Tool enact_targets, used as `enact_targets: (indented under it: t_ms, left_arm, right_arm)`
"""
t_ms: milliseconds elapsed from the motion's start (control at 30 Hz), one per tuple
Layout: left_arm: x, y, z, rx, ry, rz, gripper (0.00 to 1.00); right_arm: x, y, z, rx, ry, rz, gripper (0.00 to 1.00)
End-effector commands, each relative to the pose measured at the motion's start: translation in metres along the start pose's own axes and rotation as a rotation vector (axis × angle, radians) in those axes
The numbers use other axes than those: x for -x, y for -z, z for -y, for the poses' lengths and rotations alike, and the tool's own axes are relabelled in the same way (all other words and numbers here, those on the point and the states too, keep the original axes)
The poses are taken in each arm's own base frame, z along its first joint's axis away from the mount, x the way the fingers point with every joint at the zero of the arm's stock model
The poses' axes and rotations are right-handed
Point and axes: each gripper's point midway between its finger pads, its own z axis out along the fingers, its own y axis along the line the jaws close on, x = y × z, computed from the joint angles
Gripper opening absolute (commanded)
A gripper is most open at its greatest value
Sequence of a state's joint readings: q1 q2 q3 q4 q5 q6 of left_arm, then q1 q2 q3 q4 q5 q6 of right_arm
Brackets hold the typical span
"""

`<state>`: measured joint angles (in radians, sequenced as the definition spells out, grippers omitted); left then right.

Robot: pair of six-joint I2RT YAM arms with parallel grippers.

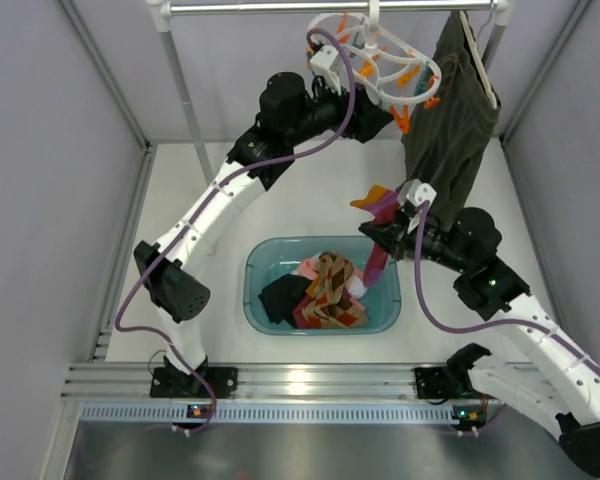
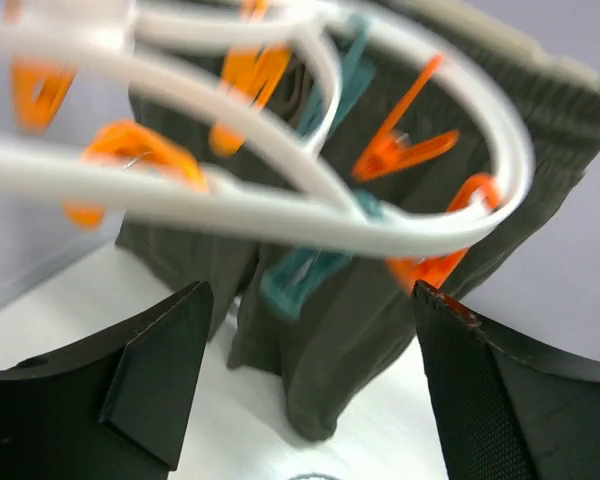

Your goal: Remove the socks clipped to the hanger

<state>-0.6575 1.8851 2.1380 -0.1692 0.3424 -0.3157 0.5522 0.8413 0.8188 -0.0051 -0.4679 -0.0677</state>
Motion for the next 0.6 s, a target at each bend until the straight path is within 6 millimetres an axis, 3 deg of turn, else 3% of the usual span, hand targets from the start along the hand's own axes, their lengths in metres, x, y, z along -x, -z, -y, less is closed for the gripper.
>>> enact_targets:
  t_ms: [0, 100, 167, 200, 233, 300, 333, 400, 433, 467, 533, 567]
  left_arm:
    - [0.016, 0.024, 0.007, 0.02, 0.017, 0.043, 0.85]
    - [0.007, 0.043, 0.003, 0.079, 0.042, 0.028, 0.99]
    - [0.0, 0.056, -0.002, 0.125, 0.059, 0.023, 0.99]
    - [-0.019, 0.063, -0.019, 0.215, 0.082, 0.003, 0.99]
    - [-0.01, 0.081, -0.018, 0.251, 0.084, 0.032, 0.99]
    - [-0.019, 0.101, -0.03, 0.344, 0.106, 0.042, 0.99]
    - [-0.028, 0.125, -0.042, 0.437, 0.105, 0.05, 0.99]
    - [-0.04, 0.148, -0.046, 0.489, 0.115, 0.05, 0.99]
    - [-0.065, 0.162, -0.056, 0.544, 0.119, 0.018, 0.99]
    - [-0.058, 0.181, -0.049, 0.546, 0.12, 0.05, 0.99]
    - [-0.072, 0.203, -0.054, 0.601, 0.138, 0.039, 0.99]
    - [-0.082, 0.221, -0.052, 0.613, 0.139, 0.034, 0.99]
  right_arm:
    - [-0.03, 0.013, -0.021, 0.092, -0.067, -0.127, 0.04]
    - [-0.047, 0.011, -0.034, 0.14, -0.155, -0.167, 0.04]
    - [-0.057, 0.007, -0.041, 0.173, -0.216, -0.16, 0.04]
    - [-0.063, 0.002, -0.045, 0.186, -0.243, -0.164, 0.01]
    - [-0.065, -0.002, -0.048, 0.194, -0.279, -0.161, 0.0]
    - [-0.076, -0.017, -0.048, 0.172, -0.293, -0.137, 0.0]
    - [-0.083, -0.024, -0.041, 0.11, -0.303, -0.136, 0.0]
    - [-0.115, -0.041, -0.041, 0.071, -0.314, -0.183, 0.0]
    - [-0.126, -0.048, -0.035, 0.025, -0.319, -0.214, 0.0]
    - [-0.154, -0.057, -0.036, 0.02, -0.35, -0.289, 0.0]
    - [-0.176, -0.064, -0.037, -0.002, -0.404, -0.35, 0.0]
    - [-0.2, -0.066, -0.038, -0.02, -0.437, -0.412, 0.0]
